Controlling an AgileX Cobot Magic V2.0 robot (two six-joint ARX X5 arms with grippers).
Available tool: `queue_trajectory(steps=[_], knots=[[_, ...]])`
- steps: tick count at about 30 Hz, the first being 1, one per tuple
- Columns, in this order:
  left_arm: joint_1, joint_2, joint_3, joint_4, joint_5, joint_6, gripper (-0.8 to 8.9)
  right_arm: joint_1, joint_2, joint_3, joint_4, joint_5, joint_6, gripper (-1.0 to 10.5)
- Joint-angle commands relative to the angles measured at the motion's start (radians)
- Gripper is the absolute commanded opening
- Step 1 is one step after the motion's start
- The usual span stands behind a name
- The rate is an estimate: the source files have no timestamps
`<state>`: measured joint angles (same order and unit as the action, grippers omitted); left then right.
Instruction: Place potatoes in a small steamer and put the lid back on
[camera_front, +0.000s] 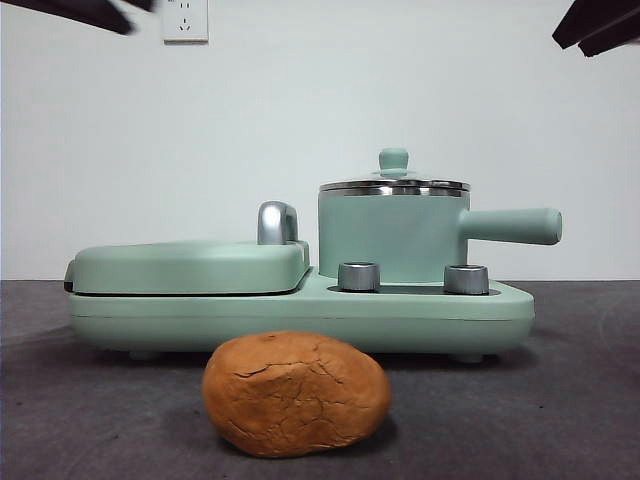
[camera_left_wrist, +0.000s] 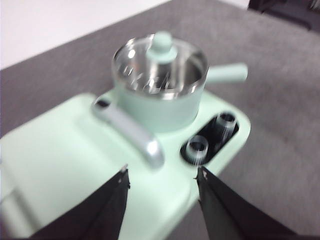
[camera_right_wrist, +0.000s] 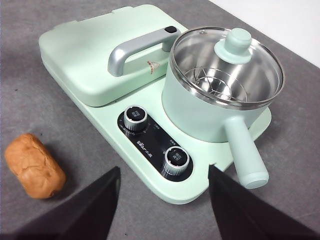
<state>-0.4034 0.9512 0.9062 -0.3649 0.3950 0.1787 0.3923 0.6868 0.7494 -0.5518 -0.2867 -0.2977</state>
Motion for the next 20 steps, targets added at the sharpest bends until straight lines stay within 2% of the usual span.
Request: queue_trajectory(steps=[1,6,9,17,20], knots=[[-0.042,0.087,0.019,0.137,-0.013,-0.042,2.25,0.006,0.004,0.018,0.005,0.000,0.032,2.8],[-0.103,0.242,0.039,0.344,-0.094,-0.061,2.26,0.006,0.004,0.018,0.005,0.000,0.032,2.8],[-0.123,0.331,0.071,0.425,-0.099,-0.068,2.27,0.005,0.004,0.018,0.005,0.000,0.032,2.8],[-0.162,0.591,0.278,0.459,-0.099,-0.067,2.29,0.005,0.005,0.018,0.006,0.000,0.032,2.8],[-0.171,0.680,0.365,0.459,-0.099,-0.063,3.11,0.005,0.005,0.018,0.006,0.000,0.032,2.8]])
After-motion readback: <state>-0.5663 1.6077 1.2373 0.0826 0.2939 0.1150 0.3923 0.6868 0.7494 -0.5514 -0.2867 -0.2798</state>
